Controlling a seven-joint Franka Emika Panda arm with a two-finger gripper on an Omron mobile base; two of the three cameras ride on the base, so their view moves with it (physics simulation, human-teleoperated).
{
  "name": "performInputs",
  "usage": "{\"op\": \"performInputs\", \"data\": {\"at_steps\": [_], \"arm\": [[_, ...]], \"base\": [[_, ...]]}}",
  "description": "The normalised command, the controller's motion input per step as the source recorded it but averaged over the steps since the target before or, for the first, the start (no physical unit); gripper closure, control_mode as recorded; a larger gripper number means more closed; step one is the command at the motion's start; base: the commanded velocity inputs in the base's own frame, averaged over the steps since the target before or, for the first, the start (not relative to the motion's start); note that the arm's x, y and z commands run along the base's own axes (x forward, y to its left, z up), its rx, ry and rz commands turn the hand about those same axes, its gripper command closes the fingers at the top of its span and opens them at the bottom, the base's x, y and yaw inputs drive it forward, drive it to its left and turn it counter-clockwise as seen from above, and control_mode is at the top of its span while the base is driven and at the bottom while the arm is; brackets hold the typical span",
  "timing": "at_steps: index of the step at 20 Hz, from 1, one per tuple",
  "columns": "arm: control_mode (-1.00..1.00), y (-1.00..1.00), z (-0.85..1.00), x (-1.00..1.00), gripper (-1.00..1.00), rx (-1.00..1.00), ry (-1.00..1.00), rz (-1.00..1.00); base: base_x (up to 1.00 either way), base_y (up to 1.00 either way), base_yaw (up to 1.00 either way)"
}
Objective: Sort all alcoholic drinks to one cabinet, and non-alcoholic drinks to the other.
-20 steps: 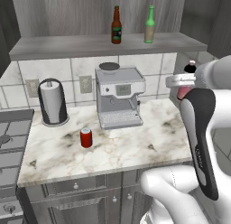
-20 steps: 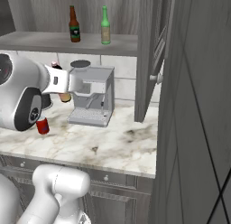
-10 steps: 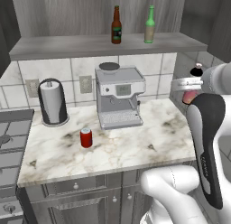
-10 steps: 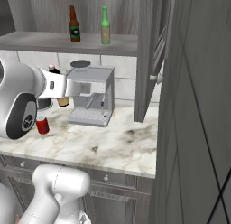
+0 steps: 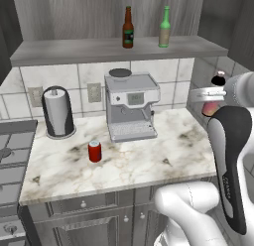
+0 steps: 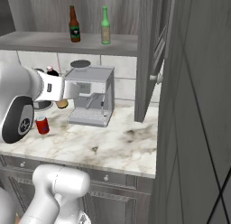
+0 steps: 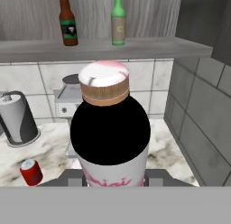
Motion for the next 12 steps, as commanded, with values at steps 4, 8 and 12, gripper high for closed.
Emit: {"op": "performInputs", "data": {"at_steps": [4,8,12], "arm": [[1.00,0.00,0.00,0.00,1.00,0.00,0.00,0.00],[1.00,0.00,0.00,0.00,1.00,0.00,0.00,0.00],[1.00,0.00,0.00,0.00,1.00,0.00,0.00,0.00]], "base": [[-0.27,0.00,0.00],[-0.42,0.00,0.00],[-0.51,0.00,0.00]]}}
